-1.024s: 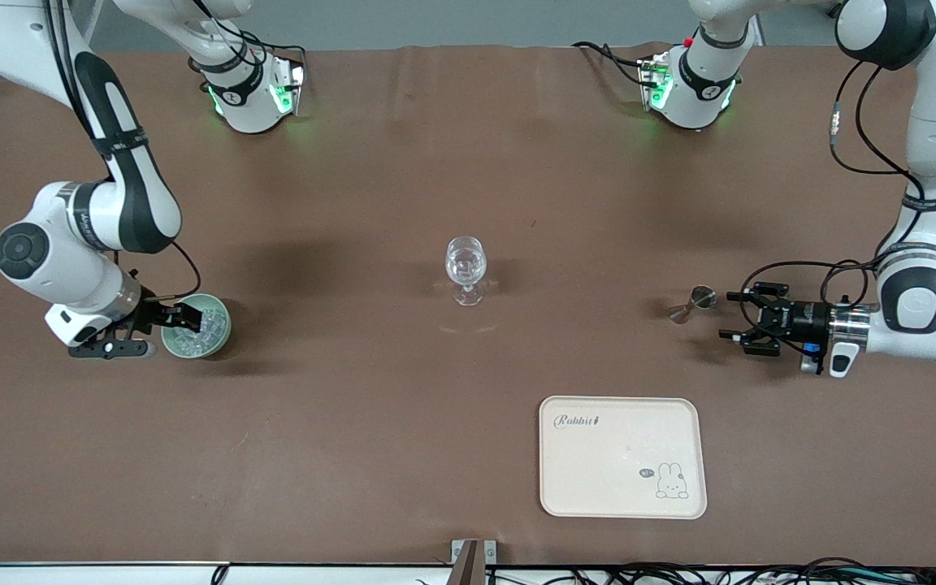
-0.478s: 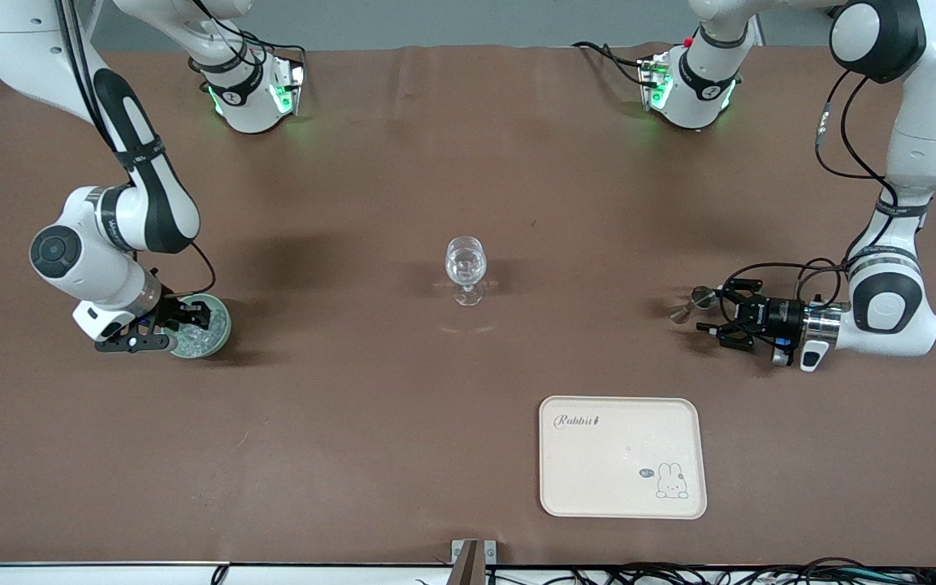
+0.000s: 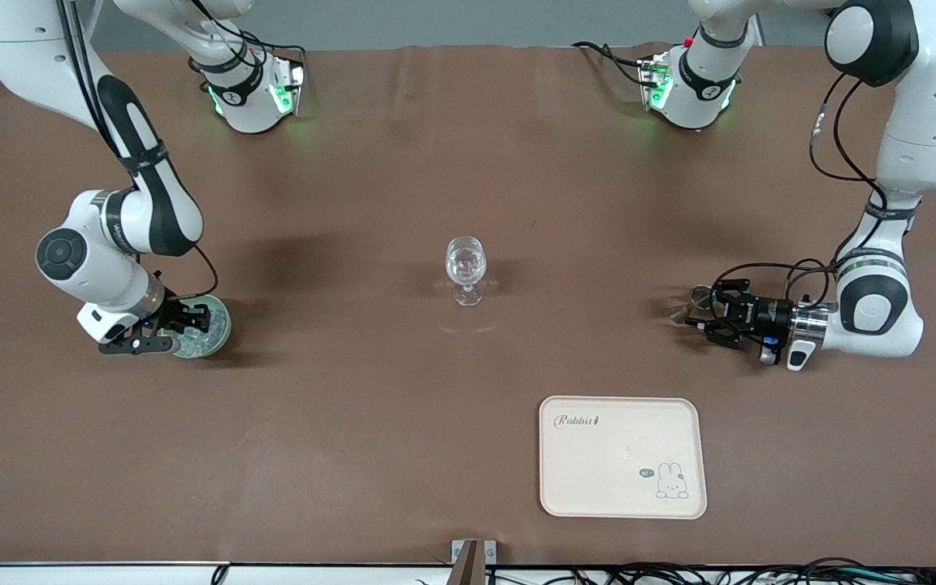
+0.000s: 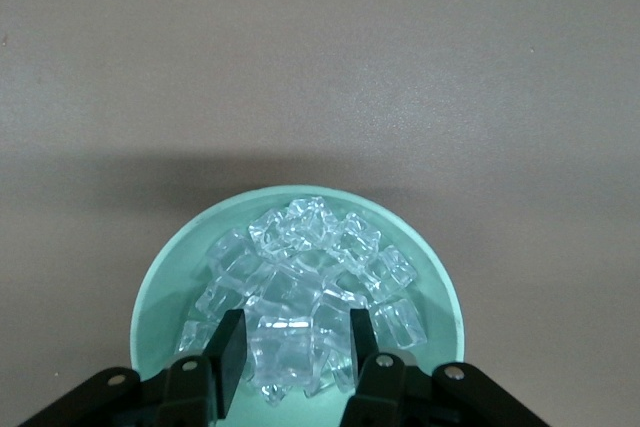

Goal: Pour wine and add ice with both arms
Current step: 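Lift the jigger with the left gripper while the right gripper grasps an ice cube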

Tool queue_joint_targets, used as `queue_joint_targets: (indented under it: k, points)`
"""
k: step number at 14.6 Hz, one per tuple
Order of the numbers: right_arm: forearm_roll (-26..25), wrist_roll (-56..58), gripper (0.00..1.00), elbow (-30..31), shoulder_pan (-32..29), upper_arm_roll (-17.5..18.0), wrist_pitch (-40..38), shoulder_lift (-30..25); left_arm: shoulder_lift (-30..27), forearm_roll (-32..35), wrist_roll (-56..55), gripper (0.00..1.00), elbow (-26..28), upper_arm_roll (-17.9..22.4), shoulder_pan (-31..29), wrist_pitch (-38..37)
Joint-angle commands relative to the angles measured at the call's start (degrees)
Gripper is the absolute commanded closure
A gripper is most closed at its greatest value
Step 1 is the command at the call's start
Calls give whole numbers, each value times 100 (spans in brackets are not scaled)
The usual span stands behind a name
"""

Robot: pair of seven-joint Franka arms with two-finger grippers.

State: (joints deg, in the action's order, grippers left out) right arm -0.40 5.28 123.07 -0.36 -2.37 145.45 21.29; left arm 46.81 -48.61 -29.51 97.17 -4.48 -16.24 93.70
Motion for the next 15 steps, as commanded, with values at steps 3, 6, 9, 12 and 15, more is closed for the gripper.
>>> queue_joint_targets:
  k: [3,6,9,12,15]
  points:
    - [-65,35,52,33,-8,17,88,24,-23,-114,-55,50,21,9,42,-1]
    - [-65,35,53,33,-8,9,132,33,-23,-122,-63,59,21,9,34,7]
    - [-65,35,56,33,-8,17,132,33,47,-245,-63,70,-14,9,34,8]
    - [-65,35,58,33,-8,17,132,51,39,-464,-168,86,-41,9,34,-1]
    - [-65,35,58,33,-8,9,115,51,-31,-685,-274,99,-58,-78,33,-63]
